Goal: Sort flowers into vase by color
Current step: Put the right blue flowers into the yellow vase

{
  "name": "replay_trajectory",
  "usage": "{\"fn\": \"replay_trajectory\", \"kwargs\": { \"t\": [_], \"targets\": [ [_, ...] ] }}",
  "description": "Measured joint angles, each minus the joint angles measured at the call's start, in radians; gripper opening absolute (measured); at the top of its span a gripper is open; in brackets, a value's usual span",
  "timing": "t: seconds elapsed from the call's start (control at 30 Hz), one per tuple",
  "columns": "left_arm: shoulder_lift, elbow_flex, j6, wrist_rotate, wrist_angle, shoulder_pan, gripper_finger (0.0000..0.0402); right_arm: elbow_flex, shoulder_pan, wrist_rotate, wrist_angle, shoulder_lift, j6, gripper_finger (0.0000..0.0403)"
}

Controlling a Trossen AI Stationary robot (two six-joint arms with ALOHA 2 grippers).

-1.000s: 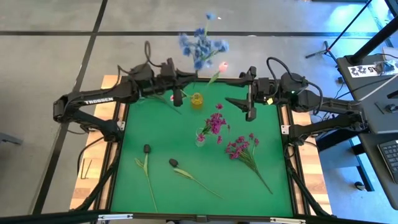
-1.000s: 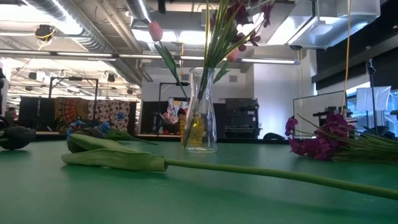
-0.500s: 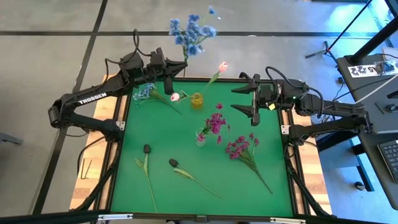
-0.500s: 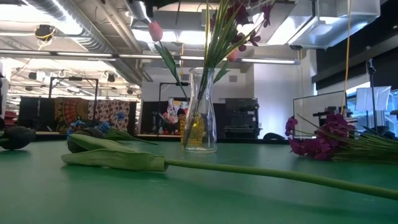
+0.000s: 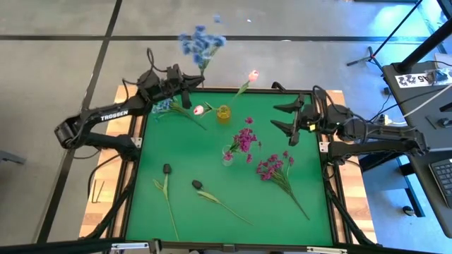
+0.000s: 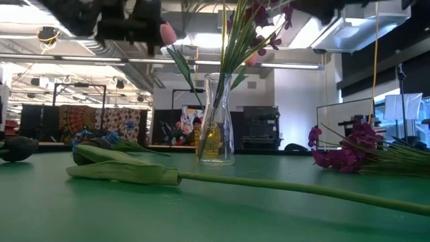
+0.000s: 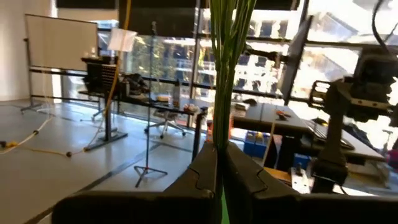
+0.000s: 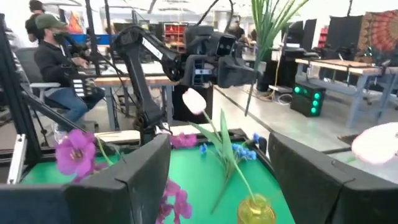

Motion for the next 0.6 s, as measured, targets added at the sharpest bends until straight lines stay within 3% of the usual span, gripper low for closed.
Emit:
{"fn": "replay_trajectory", "kwargs": {
  "t": [0.23,0.6],
  "targets": [
    [0.06,-0.136,-0.061,0.05,0.2,0.007,0.0005,-0.074,0.0,0.002,0.095,0.011,0.023,0.027],
    [0.308,-0.155,-0.079,0.05,0.437,-0.039,0.0006,-0.172,0.0,0.019,0.233,0.01,0.055,0.027]
  ]
}}
